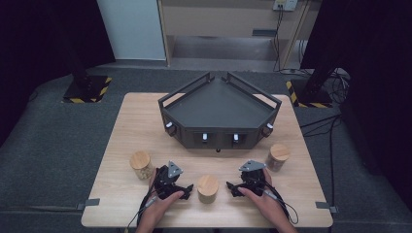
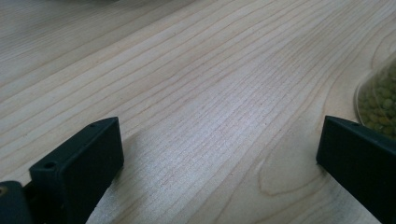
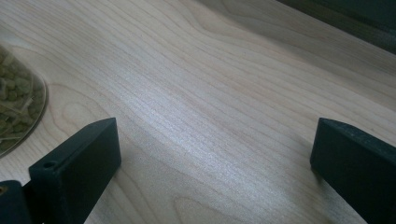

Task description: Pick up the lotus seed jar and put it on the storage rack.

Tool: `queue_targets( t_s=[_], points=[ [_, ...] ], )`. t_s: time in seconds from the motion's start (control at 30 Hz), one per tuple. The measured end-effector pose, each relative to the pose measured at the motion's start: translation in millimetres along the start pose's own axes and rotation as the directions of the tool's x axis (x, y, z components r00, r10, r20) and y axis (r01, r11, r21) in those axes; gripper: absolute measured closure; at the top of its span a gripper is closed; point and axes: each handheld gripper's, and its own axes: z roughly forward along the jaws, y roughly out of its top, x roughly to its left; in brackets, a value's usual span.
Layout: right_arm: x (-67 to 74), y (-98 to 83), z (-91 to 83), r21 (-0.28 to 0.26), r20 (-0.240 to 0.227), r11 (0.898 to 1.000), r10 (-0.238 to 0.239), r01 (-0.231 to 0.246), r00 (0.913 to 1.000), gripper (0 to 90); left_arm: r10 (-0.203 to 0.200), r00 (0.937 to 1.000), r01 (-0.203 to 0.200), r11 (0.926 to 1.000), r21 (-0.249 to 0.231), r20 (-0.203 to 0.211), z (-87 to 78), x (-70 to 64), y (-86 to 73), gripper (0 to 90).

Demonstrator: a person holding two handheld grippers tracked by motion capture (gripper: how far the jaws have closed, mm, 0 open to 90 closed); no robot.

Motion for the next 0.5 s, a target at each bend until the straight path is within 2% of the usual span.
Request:
queue_targets(
  t_s=[0.5],
  points=[
    [1.5,0.1,-0.1,0.001,0.006,1.0,0.008,-0.008,1.0,1.4,0.009,1.0,-0.009,1.0,-0.004,0.003,-0.2,0.5,0.0,1.1]
  ],
)
